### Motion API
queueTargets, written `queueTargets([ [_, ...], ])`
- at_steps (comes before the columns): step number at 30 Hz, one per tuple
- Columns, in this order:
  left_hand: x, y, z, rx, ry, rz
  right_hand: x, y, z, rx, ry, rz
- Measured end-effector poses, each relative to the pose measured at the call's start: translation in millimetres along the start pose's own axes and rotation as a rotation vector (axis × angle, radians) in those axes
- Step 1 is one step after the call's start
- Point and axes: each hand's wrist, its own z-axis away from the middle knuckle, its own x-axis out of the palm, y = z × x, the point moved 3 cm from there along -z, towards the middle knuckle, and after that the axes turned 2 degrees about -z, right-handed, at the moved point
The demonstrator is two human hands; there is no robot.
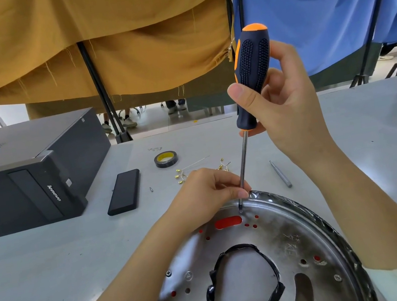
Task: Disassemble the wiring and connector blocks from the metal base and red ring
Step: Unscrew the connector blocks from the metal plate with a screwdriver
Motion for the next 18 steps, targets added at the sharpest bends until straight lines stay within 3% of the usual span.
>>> queueTargets([
  [18,0.6,-1.0,0.1,-0.004,0.009,0.013,0.5,-0.7,-0.4,0.005,-0.012,0.04],
])
